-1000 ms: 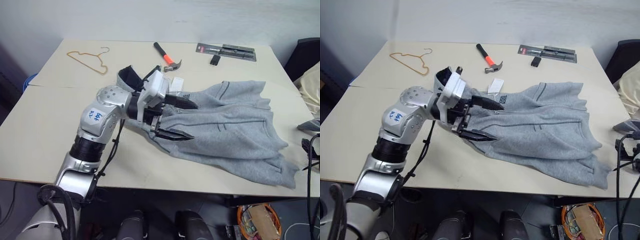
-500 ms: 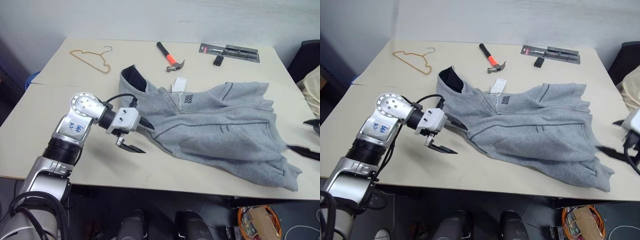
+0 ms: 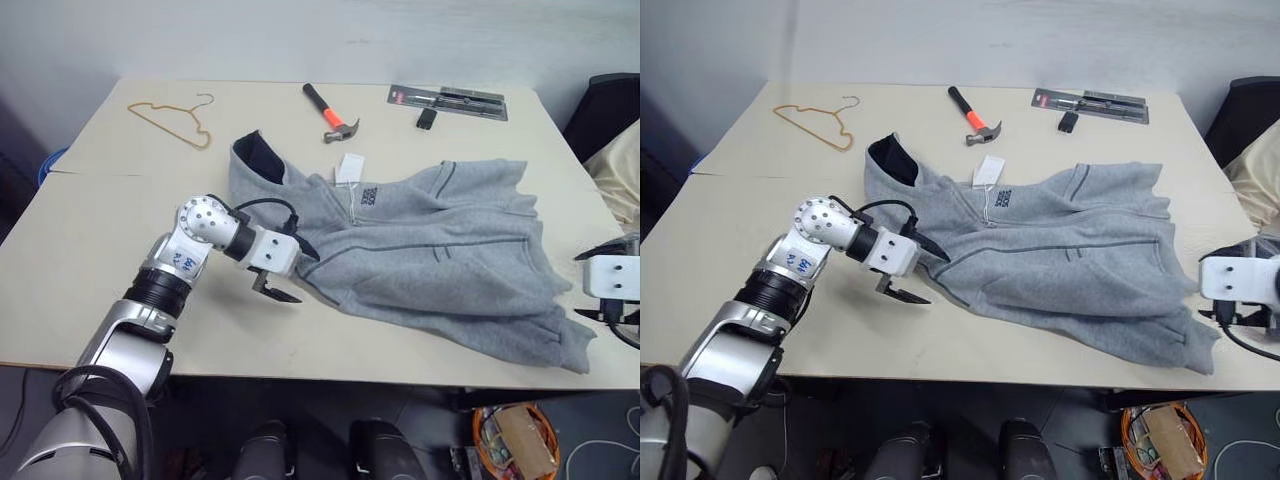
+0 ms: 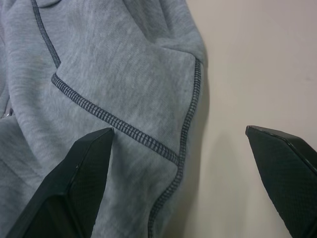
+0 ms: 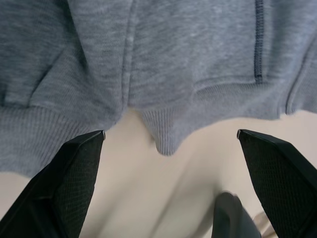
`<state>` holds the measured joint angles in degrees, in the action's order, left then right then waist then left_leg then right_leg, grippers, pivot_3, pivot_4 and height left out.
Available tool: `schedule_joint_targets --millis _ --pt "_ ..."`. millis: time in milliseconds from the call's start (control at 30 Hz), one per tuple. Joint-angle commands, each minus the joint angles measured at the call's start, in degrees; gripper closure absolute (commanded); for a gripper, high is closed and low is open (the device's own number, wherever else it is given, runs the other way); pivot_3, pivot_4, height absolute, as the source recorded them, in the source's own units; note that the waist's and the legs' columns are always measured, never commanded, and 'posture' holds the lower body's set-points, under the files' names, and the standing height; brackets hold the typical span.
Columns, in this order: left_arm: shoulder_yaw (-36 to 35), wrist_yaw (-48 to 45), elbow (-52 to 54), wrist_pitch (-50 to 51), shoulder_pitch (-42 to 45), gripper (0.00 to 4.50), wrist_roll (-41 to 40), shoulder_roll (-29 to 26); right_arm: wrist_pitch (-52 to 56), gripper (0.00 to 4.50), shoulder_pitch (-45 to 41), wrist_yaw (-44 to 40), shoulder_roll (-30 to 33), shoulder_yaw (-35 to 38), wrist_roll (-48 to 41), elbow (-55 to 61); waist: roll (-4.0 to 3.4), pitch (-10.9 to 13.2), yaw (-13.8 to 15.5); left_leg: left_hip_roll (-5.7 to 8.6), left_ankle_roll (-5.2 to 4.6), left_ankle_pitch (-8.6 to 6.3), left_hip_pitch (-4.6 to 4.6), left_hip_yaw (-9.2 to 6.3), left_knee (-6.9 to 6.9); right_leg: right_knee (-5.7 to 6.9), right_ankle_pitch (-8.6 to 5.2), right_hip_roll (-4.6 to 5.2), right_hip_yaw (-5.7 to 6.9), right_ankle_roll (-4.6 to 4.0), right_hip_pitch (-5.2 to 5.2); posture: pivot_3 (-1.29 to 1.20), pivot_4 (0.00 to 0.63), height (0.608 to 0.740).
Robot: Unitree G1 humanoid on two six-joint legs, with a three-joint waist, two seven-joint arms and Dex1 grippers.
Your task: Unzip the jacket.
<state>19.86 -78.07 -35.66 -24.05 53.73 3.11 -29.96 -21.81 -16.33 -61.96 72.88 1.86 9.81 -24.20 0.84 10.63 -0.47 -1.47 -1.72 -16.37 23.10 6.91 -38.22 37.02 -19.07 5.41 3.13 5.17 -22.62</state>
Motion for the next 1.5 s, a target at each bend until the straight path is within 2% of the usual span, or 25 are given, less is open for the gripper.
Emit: schedule_joint_targets --millis 33,133,300,367,433,533,633,833,967,1067,1333,1400,1500 --pt "-0.6 0.7 -0.4 -0.89 1.05 0.62 0.42 -0.16 -3.29 0.0 -2.94 1.51 -2.34 -2.42 1.29 -2.42 0.0 0.0 0.02 -0.01 0.0 0.0 0.0 0.02 -0.02 0.01 0.0 -0.01 -0.01 0.0 -0.01 0.0 0.15 0.74" --pt "-0.62 0.64 -1.04 -1.31 1.19 1.58 0.55 -0.26 -4.11 0.0 -4.66 1.81 -4.81 -4.44 1.47 -3.29 0.0 0.0 0.15 0.0 0.0 0.0 0.0 0.03 -0.03 0.02 0.0 0.01 0.0 0.0 -0.01 0.0 0.15 0.74" --pt "-0.98 0.05 -1.3 -1.16 1.39 3.16 0.09 -0.46 -6.58 0.0 -9.44 7.66 -7.5 -7.13 6.75 -7.89 0.02 -0.01 -0.27 -0.04 0.0 0.0 -0.03 0.02 -0.12 0.08 0.0 -0.01 0.0 0.0 0.05 0.0 0.15 0.74" --pt "-0.97 -0.2 -1.17 -1.03 1.45 3.79 0.05 -0.53 -7.3 0.0 -9.51 5.62 -5.72 -7.86 7.06 -8.22 0.02 -0.01 -0.48 -0.03 0.0 0.0 -0.04 0.02 -0.15 0.1 0.0 0.01 0.0 0.0 0.05 0.0 0.15 0.74" --pt "-0.88 -0.07 -1.29 -1.18 1.62 4.48 0.47 -0.7 -5.81 0.0 -7.79 0.02 -2.92 -6.99 3.8 -6.62 0.02 -0.01 -0.49 -0.03 0.0 0.0 -0.04 0.01 -0.15 0.12 0.0 0.01 -0.03 0.0 0.05 0.0 0.15 0.74" --pt "-0.69 0.84 -2.03 -1.77 1.94 4.48 1.57 -0.83 -3.19 0.0 -6.63 -4.39 -0.89 -4.76 -1.07 -4.69 0.02 -0.01 0.09 -0.04 0.0 0.0 -0.02 -0.01 -0.12 0.08 0.0 0.01 -0.05 0.0 0.05 0.0 0.15 0.74" --pt "-0.64 2.23 -2.92 -2.14 1.88 4.48 2.5 -0.4 -1.87 0.0 -8.59 -3.33 -1.6 -4.01 -1.63 -5.81 0.02 -0.01 0.18 -0.01 -0.01 -0.01 -0.02 0.02 -0.17 0.11 0.0 0.05 -0.04 0.0 0.05 0.0 0.15 0.74" --pt "-0.75 1.71 -3.69 -3.2 1.5 4.48 2.52 -0.68 1.27 0.0 -12.44 -1.66 -8.26 -7.42 0.2 -8.68 0.02 -0.01 0.02 -0.05 0.0 -0.02 -0.02 0.0 -0.18 0.11 0.0 0.02 -0.09 0.0 0.04 0.0 0.15 0.74" --pt "-1.41 0.94 -4.15 -2.23 2.06 4.48 1.94 -1.29 1.29 0.0 -13.05 -0.74 -9.79 -8.73 2.25 -8.65 0.02 -0.01 -0.32 -0.05 0.01 -0.01 -0.02 0.02 -0.22 0.17 0.0 0.02 -0.04 0.0 0.04 0.0 0.15 0.74" --pt "-2.29 -2.05 -3.22 0.51 1.84 3.95 -0.32 -1.69 2.15 0.0 -12.03 -0.78 -10.44 -8.55 1.59 -7.8 0.04 -0.02 -0.63 -0.06 0.01 -0.02 -0.03 0.02 -0.26 0.21 0.0 0.01 -0.04 0.0 0.05 0.0 0.15 0.74" --pt "-1.31 0.33 -5.07 -3.37 2.54 1.57 2.8 -1.57 2.49 0.0 -12.44 0.68 -11.17 -9.1 2.52 -8.66 0.1 -0.05 -1.14 -0.08 0.01 -0.02 -0.03 -0.02 -0.33 0.4 0.0 0.01 -0.1 -0.01 0.07 0.0 0.15 0.74" --pt "-0.73 0.76 -6.38 -4.41 3.01 1.57 3.66 -1.27 2.71 0.0 -12.56 0.78 -11.31 -9.2 2.67 -8.67 0.16 -0.07 -1.15 -0.08 0.01 -0.02 -0.03 -0.02 -0.39 0.39 0.0 0.01 -0.1 -0.01 0.07 0.0 0.15 0.74" --pt "-0.23 6.89 -9.78 -8.25 5.03 1.57 6.8 0.86 3.04 0.0 -12.43 0.88 -11.54 -9.17 2.74 -8.62 0.22 -0.1 -1.11 -0.08 0.01 -0.02 -0.03 -0.02 -0.44 0.39 0.0 0.02 -0.1 -0.01 0.08 0.0 0.15 0.74"
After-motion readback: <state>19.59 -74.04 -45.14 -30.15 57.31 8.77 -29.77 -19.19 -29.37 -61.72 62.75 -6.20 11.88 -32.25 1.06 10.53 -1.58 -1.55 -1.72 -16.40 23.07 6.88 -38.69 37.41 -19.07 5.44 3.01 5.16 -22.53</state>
